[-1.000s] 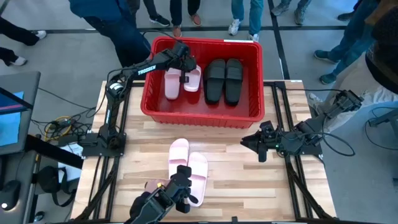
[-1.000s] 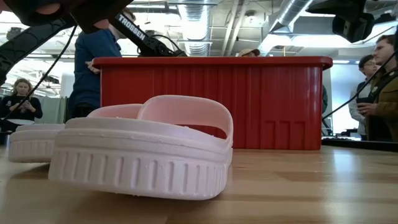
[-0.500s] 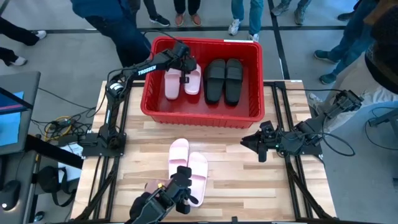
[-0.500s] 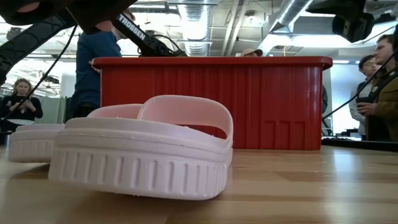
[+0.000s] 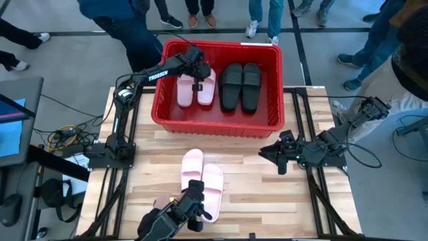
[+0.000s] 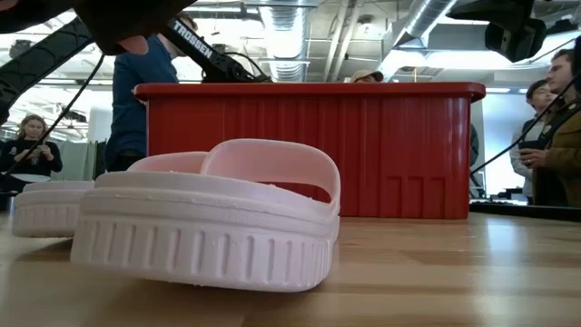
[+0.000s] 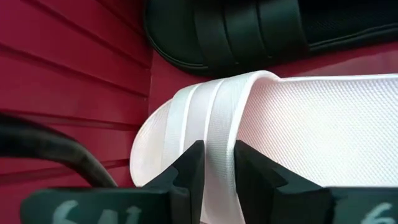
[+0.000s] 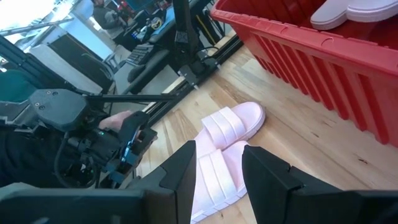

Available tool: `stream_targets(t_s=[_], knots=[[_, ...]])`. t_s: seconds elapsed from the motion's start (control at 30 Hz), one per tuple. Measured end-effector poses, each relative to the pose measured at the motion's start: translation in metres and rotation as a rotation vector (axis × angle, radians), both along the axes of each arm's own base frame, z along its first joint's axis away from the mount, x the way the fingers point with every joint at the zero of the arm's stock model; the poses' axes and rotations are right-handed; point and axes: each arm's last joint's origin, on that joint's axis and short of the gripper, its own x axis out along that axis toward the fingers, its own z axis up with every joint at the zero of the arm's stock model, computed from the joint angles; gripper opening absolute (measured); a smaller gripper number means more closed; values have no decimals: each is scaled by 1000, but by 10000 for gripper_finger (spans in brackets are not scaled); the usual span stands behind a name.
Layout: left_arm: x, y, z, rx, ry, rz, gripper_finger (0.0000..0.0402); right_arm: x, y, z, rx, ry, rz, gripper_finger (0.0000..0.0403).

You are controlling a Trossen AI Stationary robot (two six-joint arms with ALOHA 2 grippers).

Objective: Pick and place slides into bin
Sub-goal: Put the pink slide into the red container

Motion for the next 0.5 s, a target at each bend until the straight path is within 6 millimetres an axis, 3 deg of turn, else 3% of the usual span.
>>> stream_targets(t_s=[0.5], knots=[[0,0,0,-9,3,4,69,0,0,0,0,0,0,118]])
